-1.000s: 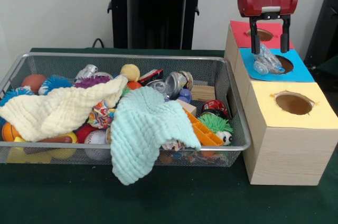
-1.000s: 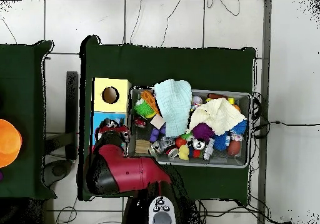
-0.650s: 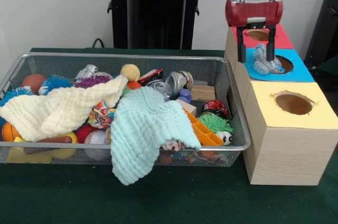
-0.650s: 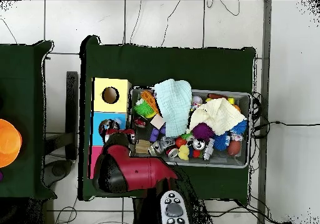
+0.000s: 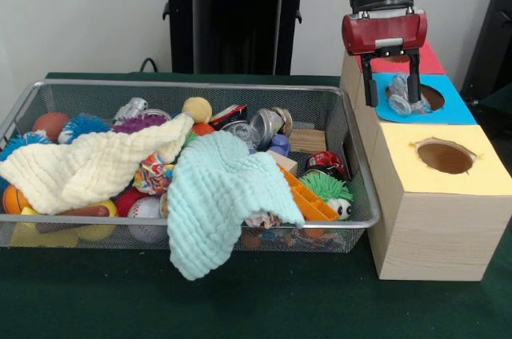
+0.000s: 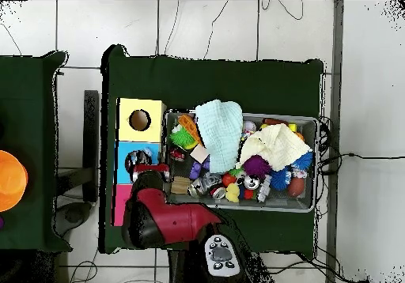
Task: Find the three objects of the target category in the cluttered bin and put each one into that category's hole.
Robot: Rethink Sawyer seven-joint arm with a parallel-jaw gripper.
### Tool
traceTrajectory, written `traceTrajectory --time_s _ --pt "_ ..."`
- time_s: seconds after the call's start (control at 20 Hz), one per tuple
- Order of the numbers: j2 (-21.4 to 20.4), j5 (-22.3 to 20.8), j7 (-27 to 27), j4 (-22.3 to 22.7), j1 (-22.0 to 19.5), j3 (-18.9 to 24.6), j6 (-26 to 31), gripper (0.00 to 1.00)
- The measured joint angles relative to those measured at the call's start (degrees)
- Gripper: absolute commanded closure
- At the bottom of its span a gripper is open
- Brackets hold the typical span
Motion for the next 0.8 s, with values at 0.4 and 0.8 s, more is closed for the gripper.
traceTrajectory --time_s 0.4,0.8 --pt "0.00 0.02 0.00 0.04 -0.07 0.14 0.01 0.00" --pt "-0.97 2.36 0.02 0.94 -0.06 0.76 2.95 0.00"
